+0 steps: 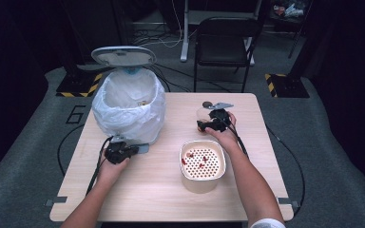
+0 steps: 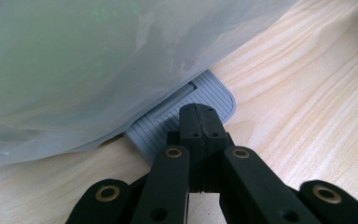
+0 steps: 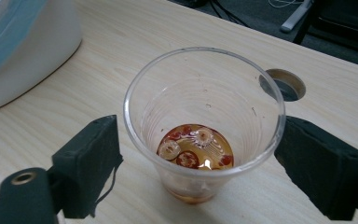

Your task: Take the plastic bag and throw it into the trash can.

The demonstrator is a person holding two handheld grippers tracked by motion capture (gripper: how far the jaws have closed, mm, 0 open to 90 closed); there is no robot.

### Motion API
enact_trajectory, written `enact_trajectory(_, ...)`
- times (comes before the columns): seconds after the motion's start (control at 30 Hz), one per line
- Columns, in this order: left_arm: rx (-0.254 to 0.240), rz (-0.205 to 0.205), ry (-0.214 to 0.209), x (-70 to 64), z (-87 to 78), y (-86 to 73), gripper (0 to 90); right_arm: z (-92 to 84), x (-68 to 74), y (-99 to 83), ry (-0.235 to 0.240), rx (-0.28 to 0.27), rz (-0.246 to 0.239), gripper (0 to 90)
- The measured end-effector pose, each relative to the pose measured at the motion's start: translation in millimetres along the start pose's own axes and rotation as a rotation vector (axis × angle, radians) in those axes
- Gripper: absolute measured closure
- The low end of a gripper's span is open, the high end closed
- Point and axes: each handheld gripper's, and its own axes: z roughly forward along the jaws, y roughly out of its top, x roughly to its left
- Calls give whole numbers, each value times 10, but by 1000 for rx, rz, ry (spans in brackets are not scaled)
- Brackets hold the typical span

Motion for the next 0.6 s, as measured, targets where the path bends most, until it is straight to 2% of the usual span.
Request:
enact_trajectory(0.03, -15, -6, 6, -5, 11, -4, 900, 16, -11, -2, 7, 3, -4, 143)
enact_trajectory(0.2, -15, -5, 6, -4, 11, -4, 900, 84, -16, -22, 13, 18, -6, 150)
enact_trajectory(0.33, -13, -7, 6, -8, 12, -2, 900, 112, -10, -17, 18, 9, 14, 173)
enact_trajectory(0.6, -9, -5, 4, 4, 7, -1, 900, 137, -43, -19, 24, -16, 21, 271)
